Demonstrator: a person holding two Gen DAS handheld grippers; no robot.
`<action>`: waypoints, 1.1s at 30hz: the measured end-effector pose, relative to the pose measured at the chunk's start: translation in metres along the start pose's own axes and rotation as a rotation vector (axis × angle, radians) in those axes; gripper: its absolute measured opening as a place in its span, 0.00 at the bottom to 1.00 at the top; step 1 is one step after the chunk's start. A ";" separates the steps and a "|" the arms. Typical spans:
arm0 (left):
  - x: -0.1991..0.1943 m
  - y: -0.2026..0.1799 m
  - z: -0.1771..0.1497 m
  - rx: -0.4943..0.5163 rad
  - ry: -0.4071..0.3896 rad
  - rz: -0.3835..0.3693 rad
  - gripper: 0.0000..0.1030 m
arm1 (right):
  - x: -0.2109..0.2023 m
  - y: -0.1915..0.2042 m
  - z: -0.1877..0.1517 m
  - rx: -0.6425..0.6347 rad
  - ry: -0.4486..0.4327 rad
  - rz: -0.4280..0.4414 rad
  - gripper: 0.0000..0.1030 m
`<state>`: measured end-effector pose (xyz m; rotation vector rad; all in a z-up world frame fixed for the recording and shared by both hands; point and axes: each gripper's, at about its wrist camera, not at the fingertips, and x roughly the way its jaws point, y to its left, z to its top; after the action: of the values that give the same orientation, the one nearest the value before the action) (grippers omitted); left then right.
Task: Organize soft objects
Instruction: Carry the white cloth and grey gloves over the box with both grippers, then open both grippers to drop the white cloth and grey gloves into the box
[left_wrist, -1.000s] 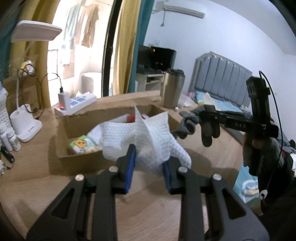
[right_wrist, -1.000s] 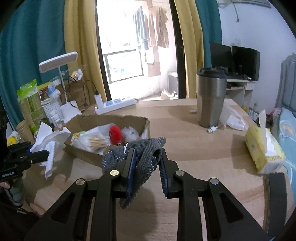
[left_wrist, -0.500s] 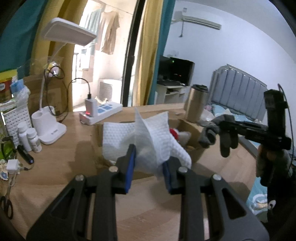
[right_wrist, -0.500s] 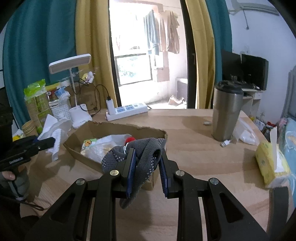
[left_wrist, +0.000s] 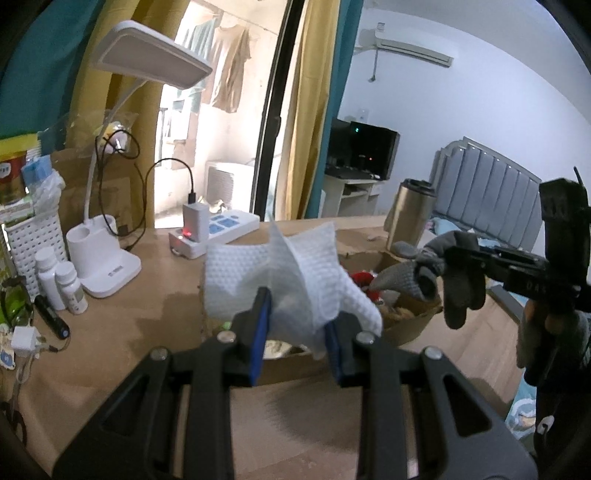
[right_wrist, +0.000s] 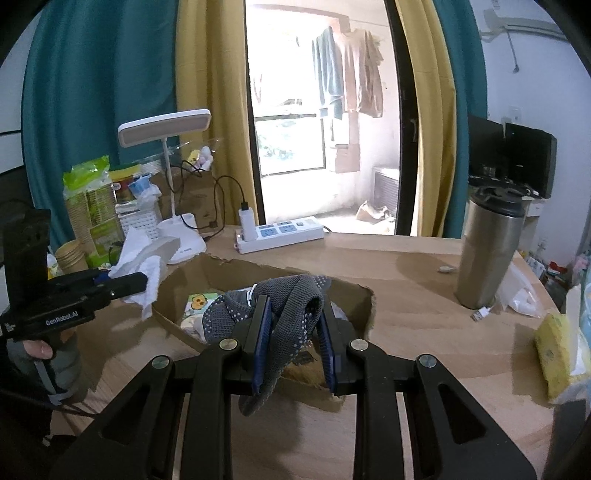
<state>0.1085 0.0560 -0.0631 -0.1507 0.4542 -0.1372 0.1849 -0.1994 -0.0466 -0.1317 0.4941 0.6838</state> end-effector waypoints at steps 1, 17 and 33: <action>0.002 0.000 0.001 0.002 -0.001 -0.003 0.28 | 0.002 0.001 0.001 -0.001 -0.001 0.004 0.26; 0.027 0.009 0.009 -0.007 -0.001 0.011 0.28 | 0.031 0.020 0.018 -0.035 -0.007 0.072 0.26; 0.067 0.023 -0.007 -0.080 0.141 0.002 0.29 | 0.082 0.043 0.017 -0.096 0.055 0.063 0.26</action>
<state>0.1672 0.0671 -0.1020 -0.2202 0.6002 -0.1279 0.2189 -0.1144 -0.0686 -0.2270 0.5203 0.7675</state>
